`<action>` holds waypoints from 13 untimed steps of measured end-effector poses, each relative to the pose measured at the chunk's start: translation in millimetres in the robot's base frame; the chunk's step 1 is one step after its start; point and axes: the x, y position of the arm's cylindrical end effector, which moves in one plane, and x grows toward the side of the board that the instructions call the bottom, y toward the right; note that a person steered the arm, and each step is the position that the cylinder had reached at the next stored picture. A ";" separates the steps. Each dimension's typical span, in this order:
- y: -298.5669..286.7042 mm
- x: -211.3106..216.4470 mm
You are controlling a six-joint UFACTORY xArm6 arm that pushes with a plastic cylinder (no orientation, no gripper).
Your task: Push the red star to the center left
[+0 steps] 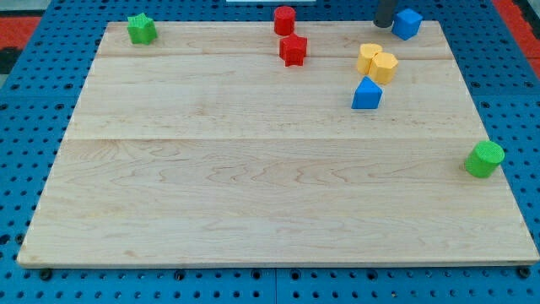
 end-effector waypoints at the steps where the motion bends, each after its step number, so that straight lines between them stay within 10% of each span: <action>1: -5.7 -0.4; 4: -34.3 21.4; 7: -204.6 74.5; 11: -119.1 76.2; 13: -210.8 114.2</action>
